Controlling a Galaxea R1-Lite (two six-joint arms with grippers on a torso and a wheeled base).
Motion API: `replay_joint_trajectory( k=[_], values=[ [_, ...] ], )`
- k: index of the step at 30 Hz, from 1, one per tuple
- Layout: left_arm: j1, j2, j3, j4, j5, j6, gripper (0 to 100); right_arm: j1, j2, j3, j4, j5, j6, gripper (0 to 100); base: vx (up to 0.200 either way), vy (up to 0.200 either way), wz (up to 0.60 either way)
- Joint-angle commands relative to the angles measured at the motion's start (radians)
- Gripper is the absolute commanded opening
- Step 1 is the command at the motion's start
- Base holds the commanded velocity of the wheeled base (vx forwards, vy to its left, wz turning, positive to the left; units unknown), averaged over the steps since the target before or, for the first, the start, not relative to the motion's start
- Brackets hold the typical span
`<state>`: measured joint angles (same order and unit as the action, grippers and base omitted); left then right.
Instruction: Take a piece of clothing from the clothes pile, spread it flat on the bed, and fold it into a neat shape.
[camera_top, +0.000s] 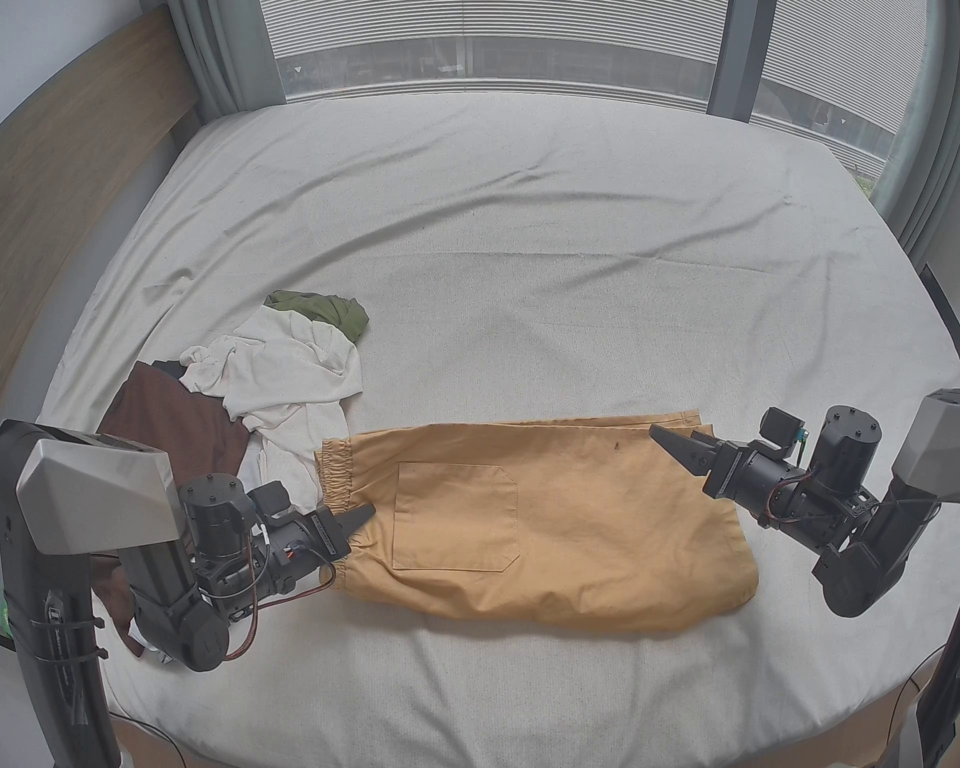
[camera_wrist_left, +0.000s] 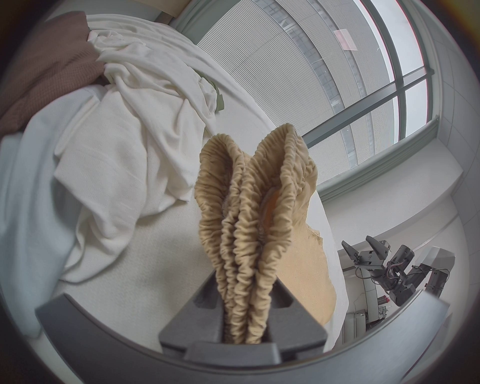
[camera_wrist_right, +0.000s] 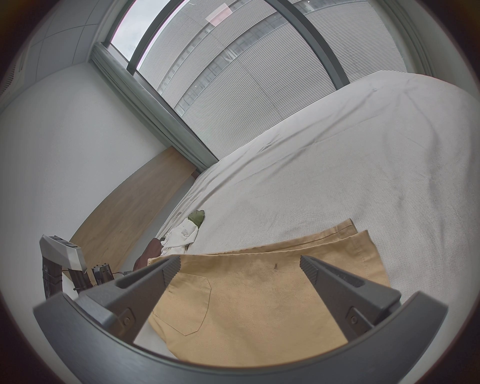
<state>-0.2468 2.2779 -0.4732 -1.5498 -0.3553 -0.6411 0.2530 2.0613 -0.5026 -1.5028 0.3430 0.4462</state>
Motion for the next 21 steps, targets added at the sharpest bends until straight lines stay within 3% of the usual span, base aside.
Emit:
replay_joint_trajectory(
  k=[1,12,21],
  values=[
    [0.021,-0.024,0.018,-0.001,-0.013,0.001,0,0.003,0.003,0.001,-0.001,0.001,0.000,100,0.000,0.000,0.00],
    [0.093,-0.083,0.076,-0.001,-0.073,0.006,0,0.012,0.008,0.007,-0.002,-0.001,0.000,100,0.000,0.000,0.00],
    [0.086,-0.089,0.074,-0.001,-0.093,0.006,0,0.015,0.020,0.007,-0.002,-0.001,0.000,100,0.000,0.000,0.00]
  ],
)
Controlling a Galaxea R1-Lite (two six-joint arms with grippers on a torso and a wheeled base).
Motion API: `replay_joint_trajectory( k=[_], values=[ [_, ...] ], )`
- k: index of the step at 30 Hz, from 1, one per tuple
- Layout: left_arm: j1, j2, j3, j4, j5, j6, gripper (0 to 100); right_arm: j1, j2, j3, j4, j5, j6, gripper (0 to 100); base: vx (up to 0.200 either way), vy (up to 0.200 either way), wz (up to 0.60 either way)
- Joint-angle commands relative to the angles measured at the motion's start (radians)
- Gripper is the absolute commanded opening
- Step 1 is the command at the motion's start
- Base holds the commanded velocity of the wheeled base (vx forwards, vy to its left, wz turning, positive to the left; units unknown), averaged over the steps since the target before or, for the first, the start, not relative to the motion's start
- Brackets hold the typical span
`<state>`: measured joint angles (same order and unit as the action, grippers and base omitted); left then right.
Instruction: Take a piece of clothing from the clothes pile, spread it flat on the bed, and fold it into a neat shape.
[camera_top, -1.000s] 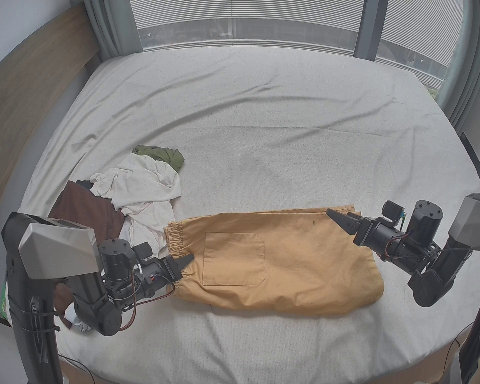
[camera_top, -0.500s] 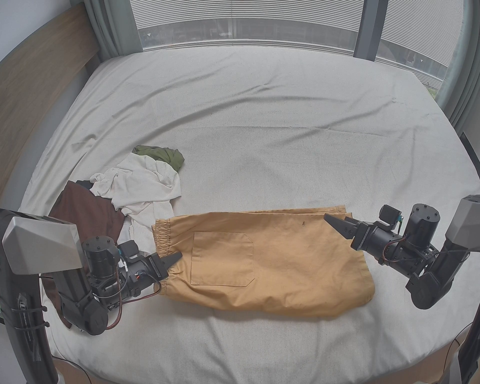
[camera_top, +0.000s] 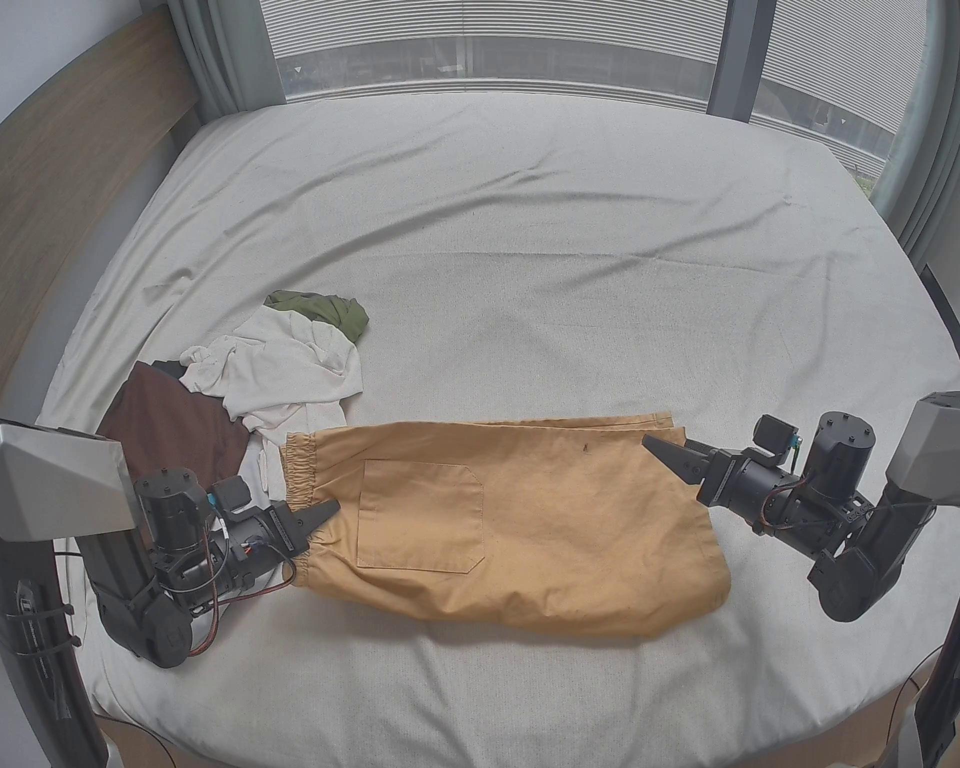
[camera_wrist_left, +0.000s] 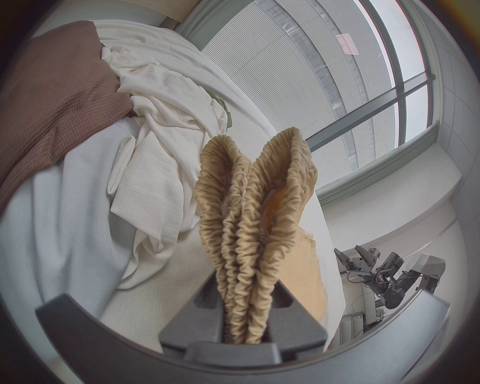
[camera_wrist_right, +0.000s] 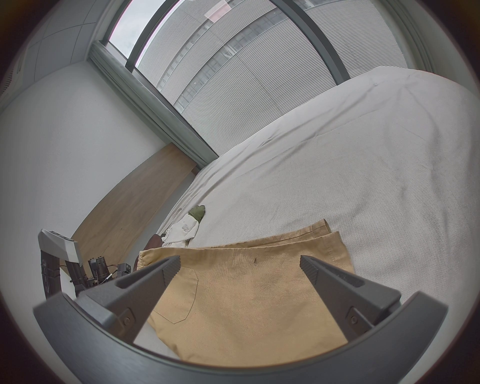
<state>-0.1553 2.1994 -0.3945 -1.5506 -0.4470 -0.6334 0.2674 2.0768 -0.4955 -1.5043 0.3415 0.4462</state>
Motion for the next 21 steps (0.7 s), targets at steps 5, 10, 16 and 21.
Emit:
replay_joint_trajectory(
  k=[5,10,16,21],
  values=[
    [-0.030,-0.024,-0.024,0.000,-0.002,-0.006,0,0.006,0.002,0.000,-0.013,0.002,0.002,100,0.000,0.000,0.00],
    [-0.066,-0.046,-0.050,0.000,-0.001,-0.011,0,0.006,-0.007,0.002,-0.033,0.001,0.002,100,0.000,0.000,0.00],
    [-0.122,-0.058,-0.080,0.000,0.007,-0.015,0,0.003,-0.032,0.005,-0.033,0.005,0.003,100,0.000,0.000,0.00],
    [-0.168,-0.056,-0.109,0.000,0.013,-0.015,0,0.001,-0.069,0.006,-0.033,0.008,0.006,100,0.000,0.000,0.00]
  ],
)
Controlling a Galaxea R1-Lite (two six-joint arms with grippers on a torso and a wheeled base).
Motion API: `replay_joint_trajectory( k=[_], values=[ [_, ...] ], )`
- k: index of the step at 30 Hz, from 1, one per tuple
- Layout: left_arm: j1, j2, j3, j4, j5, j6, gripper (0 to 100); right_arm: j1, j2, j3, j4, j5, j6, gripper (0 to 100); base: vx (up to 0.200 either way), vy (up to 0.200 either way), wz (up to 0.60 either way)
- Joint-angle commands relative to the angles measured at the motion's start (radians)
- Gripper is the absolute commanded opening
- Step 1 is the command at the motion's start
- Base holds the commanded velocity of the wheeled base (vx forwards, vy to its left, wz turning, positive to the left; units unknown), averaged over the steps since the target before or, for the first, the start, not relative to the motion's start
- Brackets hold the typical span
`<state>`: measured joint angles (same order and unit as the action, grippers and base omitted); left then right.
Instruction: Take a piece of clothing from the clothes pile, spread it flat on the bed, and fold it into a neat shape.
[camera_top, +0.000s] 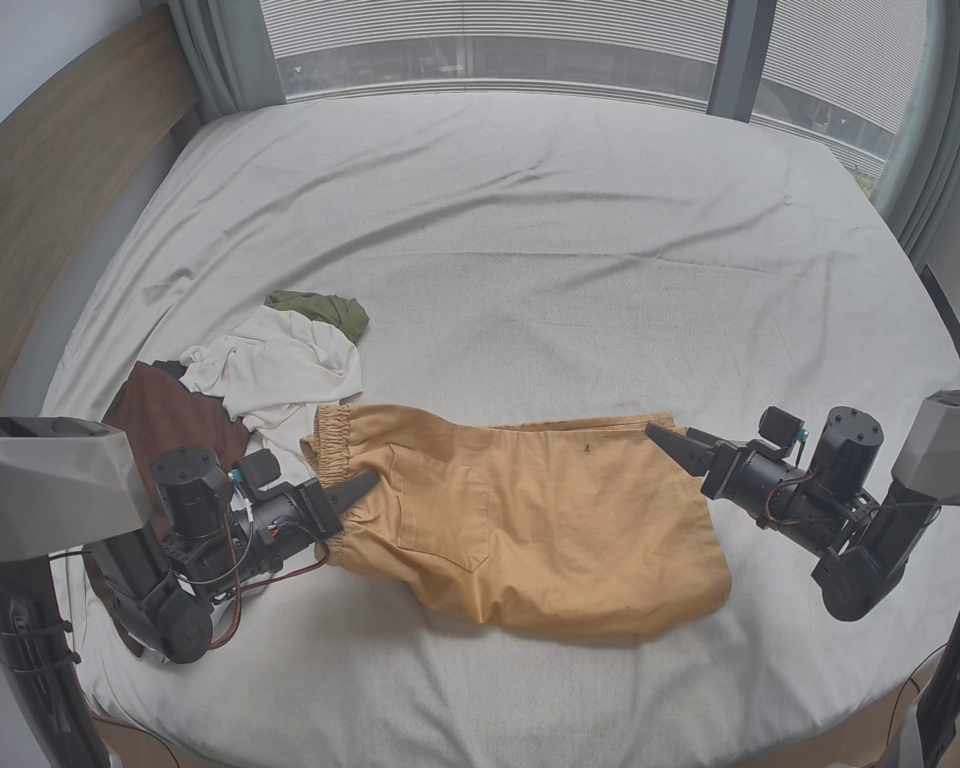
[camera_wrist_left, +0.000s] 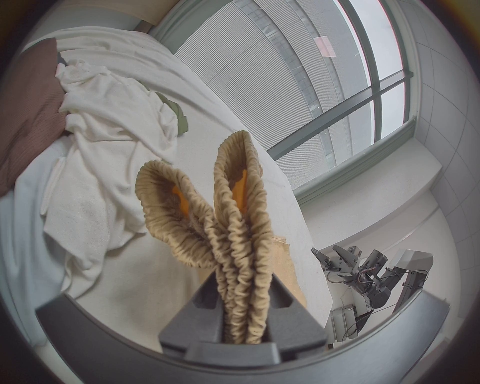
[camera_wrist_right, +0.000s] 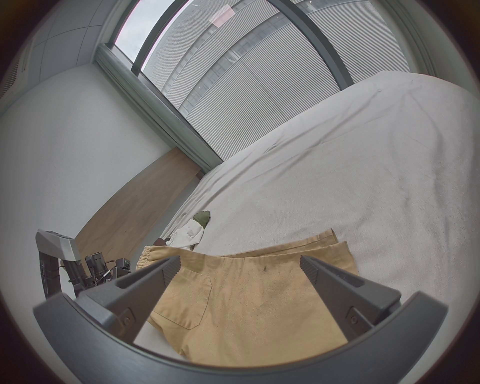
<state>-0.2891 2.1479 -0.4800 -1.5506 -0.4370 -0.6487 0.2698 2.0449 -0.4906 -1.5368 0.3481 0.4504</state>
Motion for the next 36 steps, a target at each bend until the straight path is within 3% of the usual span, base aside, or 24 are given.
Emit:
replay_joint_trajectory(
  k=[1,18,26,36],
  values=[
    [-0.042,-0.005,-0.029,0.001,0.004,0.000,0,-0.001,-0.043,0.004,0.000,0.002,0.001,100,0.000,0.000,0.00],
    [-0.163,0.010,-0.152,0.015,0.018,-0.038,0,-0.011,-0.112,-0.011,-0.002,0.002,0.048,100,0.000,0.000,0.00],
    [-0.237,0.012,-0.252,0.092,0.031,-0.118,0,-0.020,-0.132,-0.043,-0.002,-0.001,0.065,100,0.000,0.000,0.00],
    [-0.314,0.092,-0.370,0.167,0.054,-0.132,0,-0.032,-0.158,-0.066,-0.002,-0.004,0.102,100,0.000,0.000,0.00]
  ],
)
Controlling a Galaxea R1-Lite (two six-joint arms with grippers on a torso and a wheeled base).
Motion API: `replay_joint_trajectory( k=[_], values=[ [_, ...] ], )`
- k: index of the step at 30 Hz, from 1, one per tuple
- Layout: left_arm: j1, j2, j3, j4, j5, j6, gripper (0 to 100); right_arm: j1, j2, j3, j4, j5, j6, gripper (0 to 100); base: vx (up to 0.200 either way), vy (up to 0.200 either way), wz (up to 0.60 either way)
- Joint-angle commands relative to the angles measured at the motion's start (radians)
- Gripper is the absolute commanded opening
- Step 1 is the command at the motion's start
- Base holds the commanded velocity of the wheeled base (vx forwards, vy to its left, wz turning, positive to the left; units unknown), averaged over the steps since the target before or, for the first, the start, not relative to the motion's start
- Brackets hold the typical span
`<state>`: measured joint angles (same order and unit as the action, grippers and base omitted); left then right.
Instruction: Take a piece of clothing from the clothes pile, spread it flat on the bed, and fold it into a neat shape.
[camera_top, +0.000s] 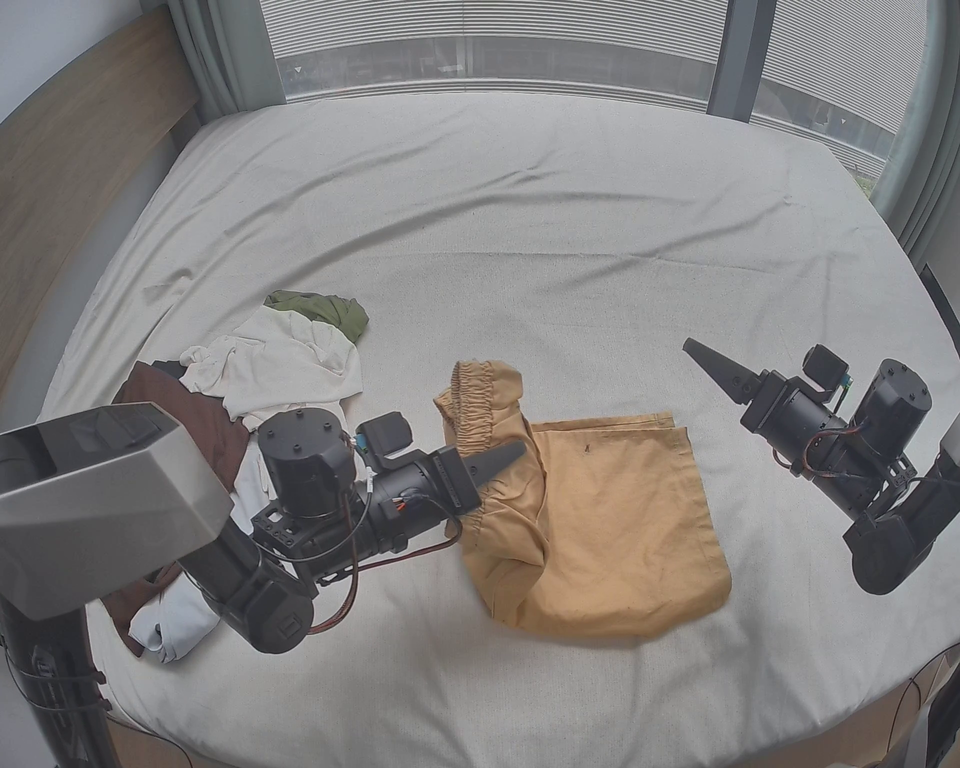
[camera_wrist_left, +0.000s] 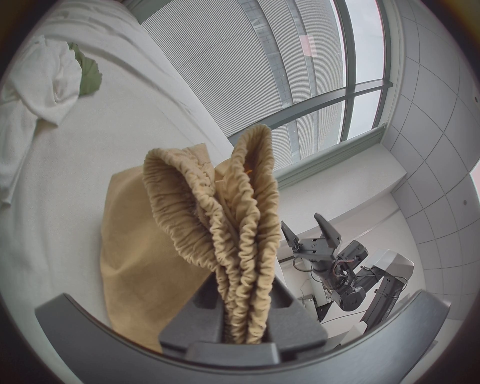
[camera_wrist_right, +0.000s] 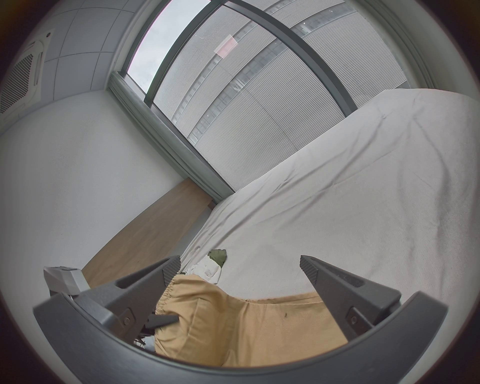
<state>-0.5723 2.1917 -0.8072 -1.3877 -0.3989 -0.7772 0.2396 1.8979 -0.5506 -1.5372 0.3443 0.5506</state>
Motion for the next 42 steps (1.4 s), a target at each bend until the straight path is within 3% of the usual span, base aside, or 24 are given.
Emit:
replay_joint_trajectory(
  k=[1,16,38,39,42],
  values=[
    [-0.037,0.054,-0.052,0.004,0.022,-0.004,0,-0.002,-0.011,-0.006,0.000,-0.001,0.002,100,0.000,0.000,0.00],
    [-0.115,0.074,-0.216,0.173,0.029,-0.005,0,-0.016,-0.013,-0.020,0.000,-0.001,0.002,100,0.000,0.000,0.00],
    [-0.155,0.126,-0.313,0.262,0.043,0.003,0,-0.025,-0.016,-0.028,-0.001,0.001,0.003,100,0.000,0.000,0.00],
    [-0.155,0.128,-0.313,0.262,0.046,0.007,100,-0.025,-0.016,-0.028,-0.001,0.001,0.003,100,0.000,0.000,0.00],
    [-0.156,0.131,-0.316,0.262,0.052,0.010,100,-0.025,-0.016,-0.028,-0.001,0.002,0.003,100,0.000,0.000,0.00]
  ],
)
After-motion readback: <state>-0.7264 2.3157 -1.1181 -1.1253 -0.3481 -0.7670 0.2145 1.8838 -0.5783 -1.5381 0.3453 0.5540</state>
